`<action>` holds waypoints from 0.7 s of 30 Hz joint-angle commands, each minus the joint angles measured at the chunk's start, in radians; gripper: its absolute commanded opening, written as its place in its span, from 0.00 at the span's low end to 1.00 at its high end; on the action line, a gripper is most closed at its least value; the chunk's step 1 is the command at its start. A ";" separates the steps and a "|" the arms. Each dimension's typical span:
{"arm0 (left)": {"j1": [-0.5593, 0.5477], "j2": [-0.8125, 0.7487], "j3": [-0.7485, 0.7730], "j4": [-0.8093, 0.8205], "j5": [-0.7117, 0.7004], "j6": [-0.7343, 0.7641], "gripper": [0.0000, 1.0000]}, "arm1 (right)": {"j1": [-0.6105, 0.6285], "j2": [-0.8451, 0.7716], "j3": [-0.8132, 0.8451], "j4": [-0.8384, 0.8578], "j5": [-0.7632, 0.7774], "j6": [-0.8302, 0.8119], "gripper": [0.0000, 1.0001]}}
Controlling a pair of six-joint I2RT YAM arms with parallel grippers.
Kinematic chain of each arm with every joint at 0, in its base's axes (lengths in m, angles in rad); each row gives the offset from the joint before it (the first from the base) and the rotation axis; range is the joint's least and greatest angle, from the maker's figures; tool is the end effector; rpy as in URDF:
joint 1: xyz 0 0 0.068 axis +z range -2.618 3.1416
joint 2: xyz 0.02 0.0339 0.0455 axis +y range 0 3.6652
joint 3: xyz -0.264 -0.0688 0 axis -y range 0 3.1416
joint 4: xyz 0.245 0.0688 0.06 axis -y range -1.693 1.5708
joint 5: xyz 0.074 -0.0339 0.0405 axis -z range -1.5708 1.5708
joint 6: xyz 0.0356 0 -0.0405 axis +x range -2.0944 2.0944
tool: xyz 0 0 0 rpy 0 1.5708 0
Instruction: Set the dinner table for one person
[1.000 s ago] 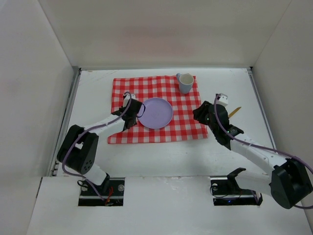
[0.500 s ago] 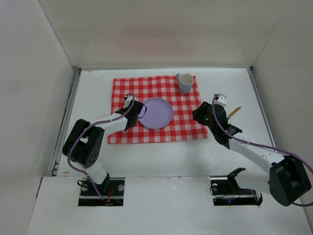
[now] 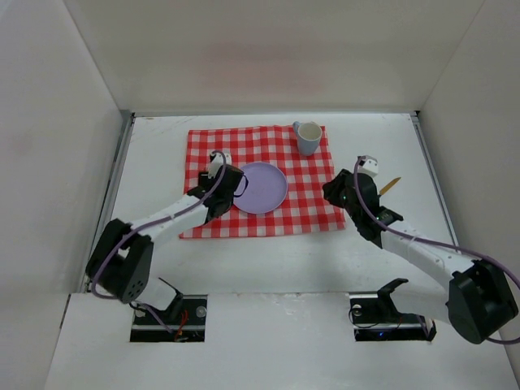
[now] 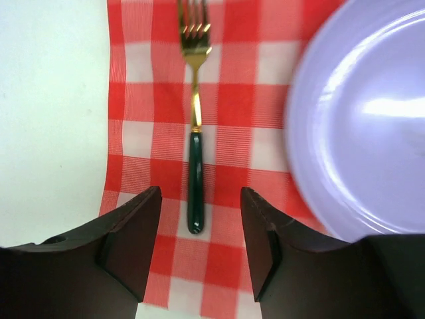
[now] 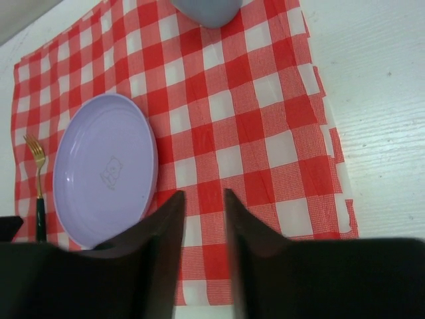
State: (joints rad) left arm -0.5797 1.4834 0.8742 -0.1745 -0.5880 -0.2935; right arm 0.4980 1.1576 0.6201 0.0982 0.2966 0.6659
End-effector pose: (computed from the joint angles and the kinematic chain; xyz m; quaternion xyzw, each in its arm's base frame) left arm 0.2665 -0.1509 0.2124 0.0161 0.8907 0.0873 0.4458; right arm 0.2272 0.1117 0.2354 0.1489 0.8253 0.1872 0.5115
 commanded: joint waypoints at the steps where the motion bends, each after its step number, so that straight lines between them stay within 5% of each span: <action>1: -0.061 -0.145 0.006 0.024 -0.050 -0.021 0.49 | -0.022 -0.062 -0.013 0.058 0.052 0.009 0.24; 4: -0.099 -0.205 -0.035 0.146 0.046 -0.079 0.49 | -0.072 -0.079 -0.010 0.011 0.079 0.009 0.16; 12: -0.137 -0.222 -0.294 0.630 0.254 -0.268 0.48 | -0.279 -0.015 0.003 -0.163 0.186 0.055 0.16; 18: -0.088 -0.259 -0.417 0.791 0.315 -0.325 0.49 | -0.436 0.088 0.035 -0.204 0.197 0.031 0.44; 21: -0.061 -0.294 -0.451 0.817 0.355 -0.355 0.49 | -0.473 0.160 0.065 -0.219 0.188 0.024 0.47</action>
State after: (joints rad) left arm -0.6617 1.2484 0.4450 0.4847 -0.2852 -0.5915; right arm 0.0494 1.2755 0.6277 -0.0978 0.4644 0.7036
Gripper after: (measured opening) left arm 0.491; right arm 0.467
